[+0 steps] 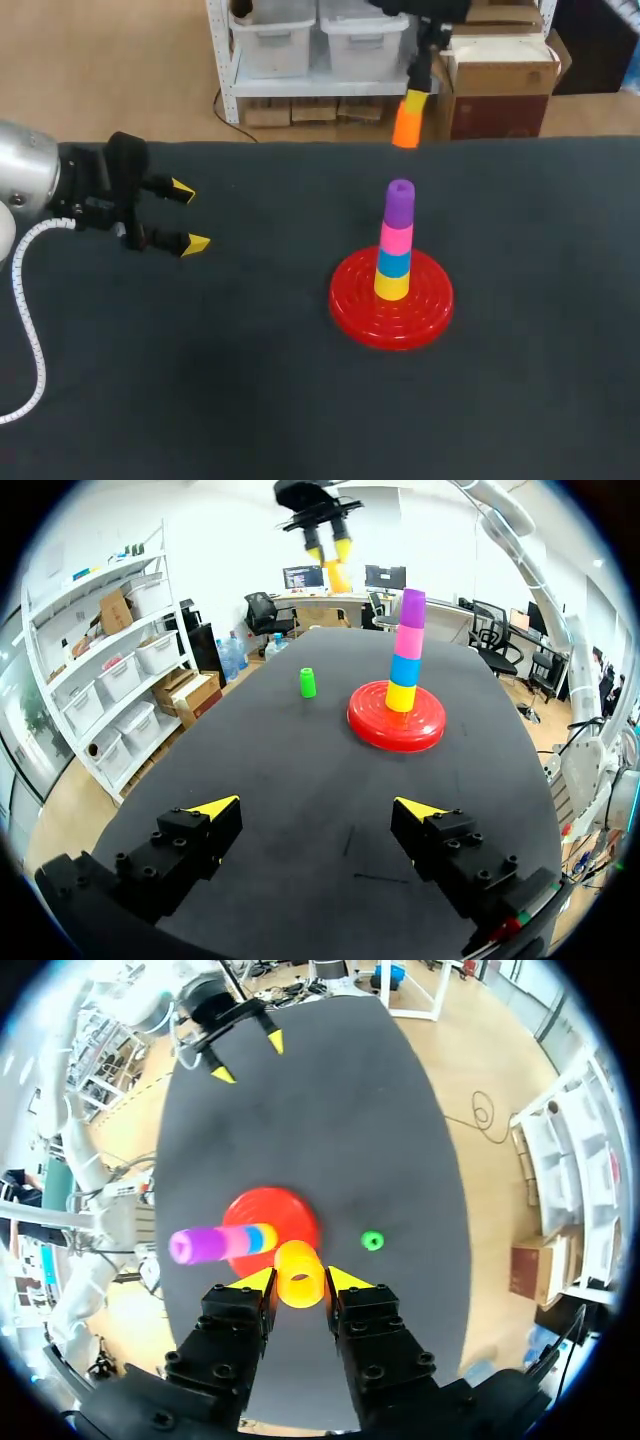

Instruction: Pick up and stack the cylinders on the red base in this order: pink,purple,orange,green

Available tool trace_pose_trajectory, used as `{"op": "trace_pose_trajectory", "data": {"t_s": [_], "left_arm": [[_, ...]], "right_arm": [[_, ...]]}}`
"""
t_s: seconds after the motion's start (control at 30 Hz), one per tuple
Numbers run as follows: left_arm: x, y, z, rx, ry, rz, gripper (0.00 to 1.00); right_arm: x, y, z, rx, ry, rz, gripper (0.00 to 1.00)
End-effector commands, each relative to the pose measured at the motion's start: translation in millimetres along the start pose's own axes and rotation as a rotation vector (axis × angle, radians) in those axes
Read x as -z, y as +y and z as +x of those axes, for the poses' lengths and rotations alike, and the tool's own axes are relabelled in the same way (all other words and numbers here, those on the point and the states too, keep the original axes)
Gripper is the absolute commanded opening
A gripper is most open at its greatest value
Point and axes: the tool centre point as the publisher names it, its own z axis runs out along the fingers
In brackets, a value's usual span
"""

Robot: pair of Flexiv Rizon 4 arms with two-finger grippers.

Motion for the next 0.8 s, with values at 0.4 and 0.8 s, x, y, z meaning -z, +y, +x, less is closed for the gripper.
{"op": "trace_pose_trajectory", "data": {"t_s": [0.4, 0.8], "left_arm": [[-1, 1.7, -0.8, 0.001, 0.006, 0.004, 1.0], [-1, 1.7, -0.8, 0.001, 0.006, 0.004, 1.0]], "right_arm": [[-10, 83, 13, -0.014, -0.167, 0.423, 0.0], [3, 90, 11, -0.007, -0.14, 0.438, 0.0]]}}
